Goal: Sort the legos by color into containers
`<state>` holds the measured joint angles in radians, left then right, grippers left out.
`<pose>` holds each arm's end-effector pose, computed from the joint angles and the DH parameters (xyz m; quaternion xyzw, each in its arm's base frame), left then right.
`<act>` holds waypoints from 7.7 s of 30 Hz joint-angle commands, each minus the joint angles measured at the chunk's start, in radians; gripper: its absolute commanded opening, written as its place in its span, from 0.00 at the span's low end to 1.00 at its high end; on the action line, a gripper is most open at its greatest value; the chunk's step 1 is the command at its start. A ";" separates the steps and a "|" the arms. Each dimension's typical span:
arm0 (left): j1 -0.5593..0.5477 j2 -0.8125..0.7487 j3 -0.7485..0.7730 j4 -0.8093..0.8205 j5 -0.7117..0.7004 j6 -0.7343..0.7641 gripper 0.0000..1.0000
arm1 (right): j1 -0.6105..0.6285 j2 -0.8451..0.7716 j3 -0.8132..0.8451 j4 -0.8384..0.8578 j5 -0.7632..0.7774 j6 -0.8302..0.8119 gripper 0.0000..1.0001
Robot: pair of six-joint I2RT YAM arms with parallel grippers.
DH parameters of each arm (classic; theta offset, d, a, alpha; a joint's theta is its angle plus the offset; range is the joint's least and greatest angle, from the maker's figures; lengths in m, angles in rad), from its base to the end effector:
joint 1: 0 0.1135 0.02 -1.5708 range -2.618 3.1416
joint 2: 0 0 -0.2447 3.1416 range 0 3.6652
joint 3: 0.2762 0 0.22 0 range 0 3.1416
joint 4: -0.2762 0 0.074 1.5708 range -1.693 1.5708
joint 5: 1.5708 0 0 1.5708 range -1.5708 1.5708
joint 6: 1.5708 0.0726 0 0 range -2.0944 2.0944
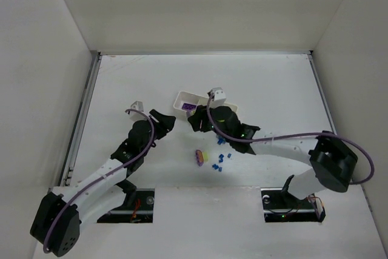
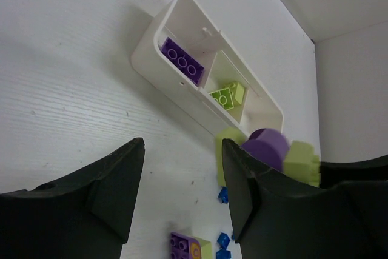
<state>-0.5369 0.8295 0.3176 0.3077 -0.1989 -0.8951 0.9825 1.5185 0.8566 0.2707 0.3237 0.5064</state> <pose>0.1885 -0.0955 0.2132 -0.1991 0.7482 -0.3543 0.5245 0.2096 0.2726 0.2206 -0.1063 0.8182 0.2734 0.4945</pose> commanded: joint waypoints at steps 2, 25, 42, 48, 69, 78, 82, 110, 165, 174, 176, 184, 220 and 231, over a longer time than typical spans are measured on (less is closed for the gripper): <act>-0.059 0.023 0.038 0.096 0.000 -0.076 0.51 | -0.061 -0.096 -0.051 0.125 -0.121 0.087 0.34; -0.162 0.266 0.060 0.580 -0.073 -0.197 0.57 | -0.299 -0.153 -0.257 0.576 -0.480 0.639 0.34; -0.211 0.362 0.092 0.737 -0.071 -0.228 0.48 | -0.321 -0.015 -0.303 0.887 -0.542 0.919 0.35; -0.205 0.349 0.089 0.737 -0.096 -0.231 0.32 | -0.327 0.038 -0.310 0.973 -0.542 0.985 0.35; -0.176 0.278 0.081 0.739 -0.125 -0.191 0.15 | -0.390 0.077 -0.364 1.144 -0.526 1.081 0.34; -0.156 0.272 0.081 0.728 -0.119 -0.173 0.14 | -0.417 0.060 -0.381 1.147 -0.538 1.071 0.34; -0.171 0.299 0.094 0.738 -0.106 -0.171 0.14 | -0.413 0.083 -0.363 1.141 -0.557 1.063 0.34; -0.041 0.025 -0.046 0.465 -0.054 -0.111 0.14 | -0.399 0.307 -0.139 0.774 -0.497 1.040 0.41; -0.001 -0.012 -0.034 0.387 0.199 -0.320 0.14 | -0.247 0.129 -0.194 0.912 -0.683 0.642 0.70; -0.015 -0.021 -0.048 0.387 0.199 -0.314 0.13 | -0.256 0.158 -0.194 0.967 -0.667 0.713 0.33; -0.001 -0.032 -0.055 0.383 0.202 -0.311 0.13 | -0.270 0.138 -0.206 0.964 -0.664 0.712 0.31; 0.094 -0.069 -0.064 0.341 0.254 -0.291 0.12 | -0.337 0.074 -0.245 0.937 -0.673 0.707 0.30; 0.093 -0.026 0.009 0.255 0.162 0.018 0.12 | -0.272 0.382 0.395 -0.031 -0.236 0.225 0.40; 0.070 0.029 0.040 0.263 0.138 0.041 0.12 | -0.265 0.362 0.406 -0.030 -0.213 0.216 0.72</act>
<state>-0.4526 0.8551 0.2966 0.5259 -0.0380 -0.8841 0.7147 1.9266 1.2377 0.2230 0.0841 0.7372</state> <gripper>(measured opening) 0.337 0.712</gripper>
